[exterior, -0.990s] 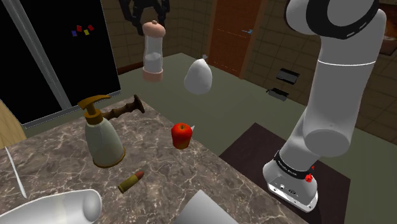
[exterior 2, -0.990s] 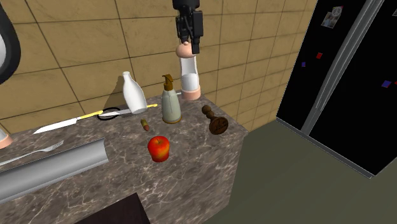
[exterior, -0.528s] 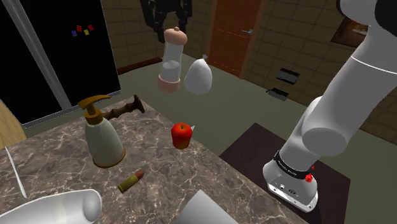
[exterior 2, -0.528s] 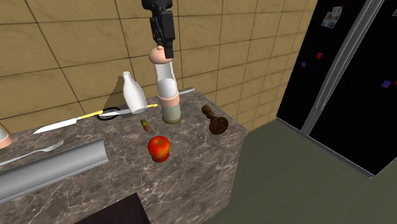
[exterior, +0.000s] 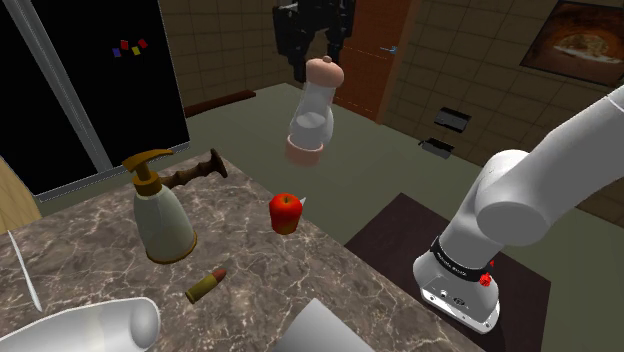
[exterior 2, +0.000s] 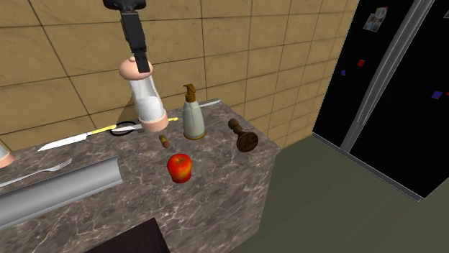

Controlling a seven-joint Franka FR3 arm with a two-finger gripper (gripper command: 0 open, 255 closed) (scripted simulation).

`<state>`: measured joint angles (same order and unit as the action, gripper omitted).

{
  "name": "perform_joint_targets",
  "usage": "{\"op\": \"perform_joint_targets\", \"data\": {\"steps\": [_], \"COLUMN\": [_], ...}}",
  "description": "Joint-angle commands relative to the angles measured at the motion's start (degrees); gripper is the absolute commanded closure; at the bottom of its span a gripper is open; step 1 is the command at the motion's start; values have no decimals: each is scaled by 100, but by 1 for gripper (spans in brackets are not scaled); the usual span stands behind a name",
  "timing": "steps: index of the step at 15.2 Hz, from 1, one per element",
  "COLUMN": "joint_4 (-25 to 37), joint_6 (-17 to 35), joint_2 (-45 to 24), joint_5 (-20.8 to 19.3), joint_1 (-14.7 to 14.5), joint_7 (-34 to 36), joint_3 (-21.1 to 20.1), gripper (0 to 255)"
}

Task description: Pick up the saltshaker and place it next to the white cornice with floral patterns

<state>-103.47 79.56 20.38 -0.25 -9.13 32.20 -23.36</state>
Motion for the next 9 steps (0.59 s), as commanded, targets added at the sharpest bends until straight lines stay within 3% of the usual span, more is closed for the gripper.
{"op": "perform_joint_targets", "data": {"steps": [1, 9], "joint_4": [-414, -1463], "joint_6": [-20, -540], "joint_2": [464, 2072], "joint_5": [140, 621], "joint_1": [-65, -473], "joint_7": [-56, 45], "joint_3": [78, 183], "gripper": [255, 255]}}
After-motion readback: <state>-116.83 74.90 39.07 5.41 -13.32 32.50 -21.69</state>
